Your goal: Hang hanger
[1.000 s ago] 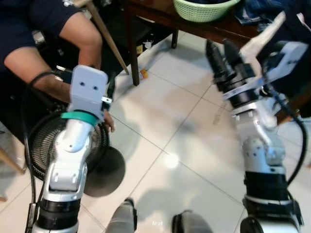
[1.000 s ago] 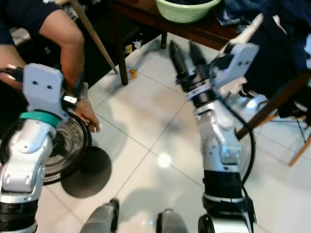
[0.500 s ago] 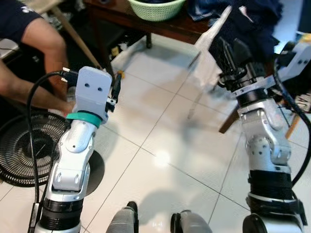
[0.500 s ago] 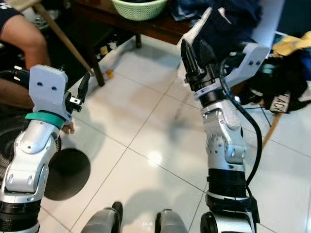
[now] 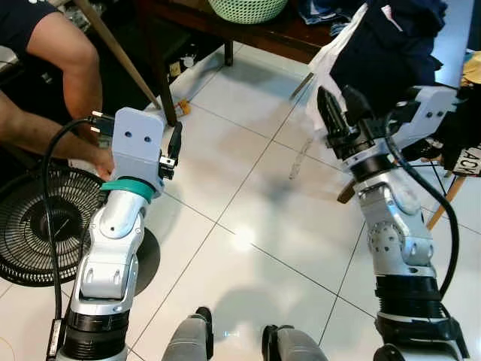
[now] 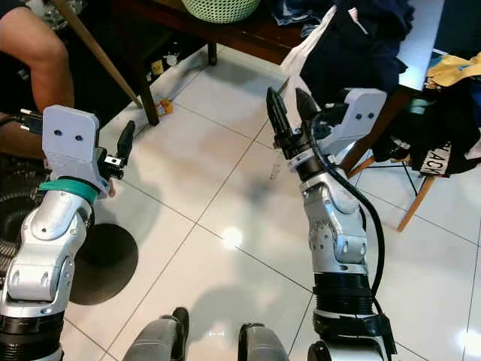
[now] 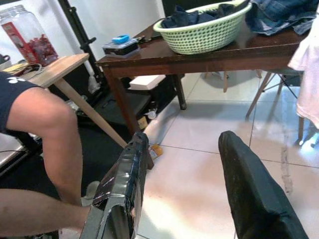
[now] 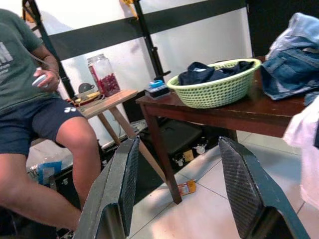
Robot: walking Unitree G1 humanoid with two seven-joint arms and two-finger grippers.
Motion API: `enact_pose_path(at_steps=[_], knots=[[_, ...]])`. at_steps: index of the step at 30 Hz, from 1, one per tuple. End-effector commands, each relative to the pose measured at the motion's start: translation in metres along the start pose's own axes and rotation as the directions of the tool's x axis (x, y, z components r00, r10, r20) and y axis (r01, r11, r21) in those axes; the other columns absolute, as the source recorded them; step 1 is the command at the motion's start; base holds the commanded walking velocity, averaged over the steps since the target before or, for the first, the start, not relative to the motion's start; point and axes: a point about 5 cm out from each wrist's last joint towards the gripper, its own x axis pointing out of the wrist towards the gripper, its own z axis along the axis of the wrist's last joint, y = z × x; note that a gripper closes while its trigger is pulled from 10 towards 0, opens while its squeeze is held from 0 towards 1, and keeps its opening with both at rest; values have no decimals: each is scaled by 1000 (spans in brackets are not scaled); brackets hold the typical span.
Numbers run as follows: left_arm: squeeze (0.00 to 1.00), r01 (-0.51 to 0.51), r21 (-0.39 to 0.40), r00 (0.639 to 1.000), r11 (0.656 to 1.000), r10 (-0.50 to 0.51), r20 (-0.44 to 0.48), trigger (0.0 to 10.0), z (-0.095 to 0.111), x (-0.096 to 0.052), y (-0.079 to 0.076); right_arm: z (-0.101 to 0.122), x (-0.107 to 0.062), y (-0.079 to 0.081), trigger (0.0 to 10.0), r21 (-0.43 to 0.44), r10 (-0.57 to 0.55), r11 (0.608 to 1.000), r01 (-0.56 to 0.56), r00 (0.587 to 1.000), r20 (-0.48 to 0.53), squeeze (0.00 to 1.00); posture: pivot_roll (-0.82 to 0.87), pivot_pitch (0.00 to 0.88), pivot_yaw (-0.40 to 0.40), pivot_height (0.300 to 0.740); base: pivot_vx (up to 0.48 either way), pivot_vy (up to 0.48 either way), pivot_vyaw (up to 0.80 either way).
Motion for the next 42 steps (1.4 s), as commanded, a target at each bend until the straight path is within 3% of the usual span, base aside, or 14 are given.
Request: enact_pose_path(at_steps=[1, 3, 9, 22, 33, 42], knots=[[0, 26, 14, 996, 1000, -25, -87, 10000, -18, -7, -2, -14, -11, -5, 10000, -62, -22, 998, 19, 998, -56, 0, 31, 73, 62, 740, 0, 0, 0], [0, 113, 35, 968, 993, -102, -230, 10000, -54, -15, -9, -39, -31, -22, 10000, -227, -149, 967, 117, 981, -127, 0, 11, 25, 59, 740, 0, 0, 0], [0, 120, -11, 960, 993, -119, -254, 10000, -63, -16, -15, -49, -43, -29, 10000, -287, -195, 946, 147, 970, -144, 0, -4, 0, 60, 740, 0, 0, 0], [0, 61, -31, 976, 998, -66, -207, 10000, -55, -7, -18, -47, -44, -33, 10000, -287, -202, 945, 157, 970, -136, 0, -13, 0, 48, 740, 0, 0, -86], [0, 2, -24, 988, 1000, -6, -152, 10000, -45, 1, -10, -47, -36, -31, 10000, -275, -203, 946, 171, 975, -91, 0, 0, 0, 41, 740, 435, 0, -800], [0, -8, 14, 995, 1000, 9, -96, 10000, -35, 3, -12, -47, -30, -28, 10000, -278, -178, 949, 149, 981, -83, 0, 14, 0, 35, 740, 480, 0, 0]])
